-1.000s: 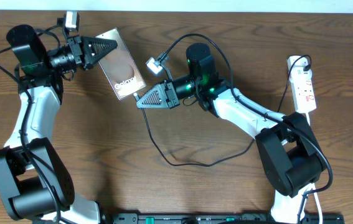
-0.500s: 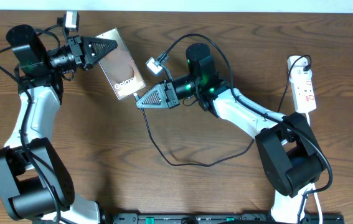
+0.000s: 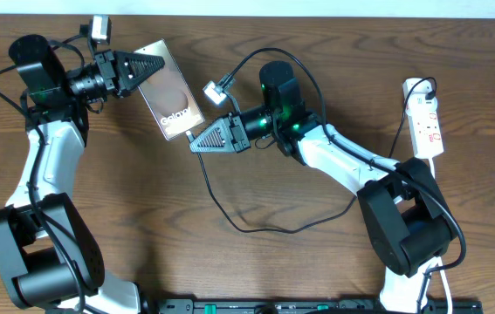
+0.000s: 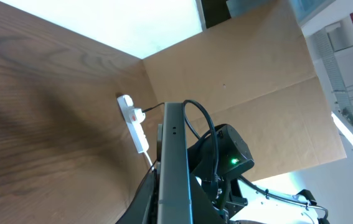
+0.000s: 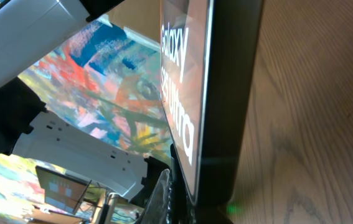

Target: Plug charger to phone and switch on socket

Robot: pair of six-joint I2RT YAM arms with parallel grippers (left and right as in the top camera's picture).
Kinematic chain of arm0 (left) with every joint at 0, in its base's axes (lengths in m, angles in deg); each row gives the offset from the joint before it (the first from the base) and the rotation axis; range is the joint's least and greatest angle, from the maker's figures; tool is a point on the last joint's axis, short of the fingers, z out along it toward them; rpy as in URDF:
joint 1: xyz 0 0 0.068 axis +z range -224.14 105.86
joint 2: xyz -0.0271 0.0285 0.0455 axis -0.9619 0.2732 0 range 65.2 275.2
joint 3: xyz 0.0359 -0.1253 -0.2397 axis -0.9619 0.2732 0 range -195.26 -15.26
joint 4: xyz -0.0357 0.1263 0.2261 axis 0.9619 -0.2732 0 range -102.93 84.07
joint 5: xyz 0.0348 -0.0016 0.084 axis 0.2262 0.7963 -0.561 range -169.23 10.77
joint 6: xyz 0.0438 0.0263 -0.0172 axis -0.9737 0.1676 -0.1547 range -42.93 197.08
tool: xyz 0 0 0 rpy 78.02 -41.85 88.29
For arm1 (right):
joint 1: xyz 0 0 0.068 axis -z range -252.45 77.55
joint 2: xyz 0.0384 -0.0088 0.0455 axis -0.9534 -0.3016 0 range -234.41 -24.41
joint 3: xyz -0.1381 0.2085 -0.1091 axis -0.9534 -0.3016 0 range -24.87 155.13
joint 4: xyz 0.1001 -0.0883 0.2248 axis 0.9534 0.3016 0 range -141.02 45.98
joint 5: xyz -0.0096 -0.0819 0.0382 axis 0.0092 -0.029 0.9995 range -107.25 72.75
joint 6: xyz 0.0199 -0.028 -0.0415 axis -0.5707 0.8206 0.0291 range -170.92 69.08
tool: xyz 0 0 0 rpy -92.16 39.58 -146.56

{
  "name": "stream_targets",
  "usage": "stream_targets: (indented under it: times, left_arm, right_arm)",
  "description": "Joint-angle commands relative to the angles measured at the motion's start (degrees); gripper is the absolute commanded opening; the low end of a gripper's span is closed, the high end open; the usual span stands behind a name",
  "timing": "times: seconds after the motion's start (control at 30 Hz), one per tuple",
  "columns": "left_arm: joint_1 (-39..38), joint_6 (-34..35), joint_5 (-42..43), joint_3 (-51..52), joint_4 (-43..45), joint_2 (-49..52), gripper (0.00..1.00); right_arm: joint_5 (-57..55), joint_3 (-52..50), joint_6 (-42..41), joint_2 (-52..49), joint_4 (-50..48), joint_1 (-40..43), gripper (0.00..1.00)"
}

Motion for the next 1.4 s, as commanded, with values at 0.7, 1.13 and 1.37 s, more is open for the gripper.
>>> stream_targets:
  times: [0.7,1.13,1.37]
  left_arm:
    - [-0.3,-0.5,2.0,-0.5,0.3,-0.1,0.08]
    - [-0.2,0.1,2.0,-0.5,0.3,-0.1,0.08]
    - [-0.2,0.1,2.0,-0.5,0.3,-0.1,0.07]
  right_arm:
    - [-1.8,0.6,-0.2,0.6,-0.4,-0.9,0.01]
    - [-1.7,0.6,0.6,0.6,-0.4,-0.5,0.01]
    - [-1.7,0.6,0.6,0.6,-0.4,0.0,0.01]
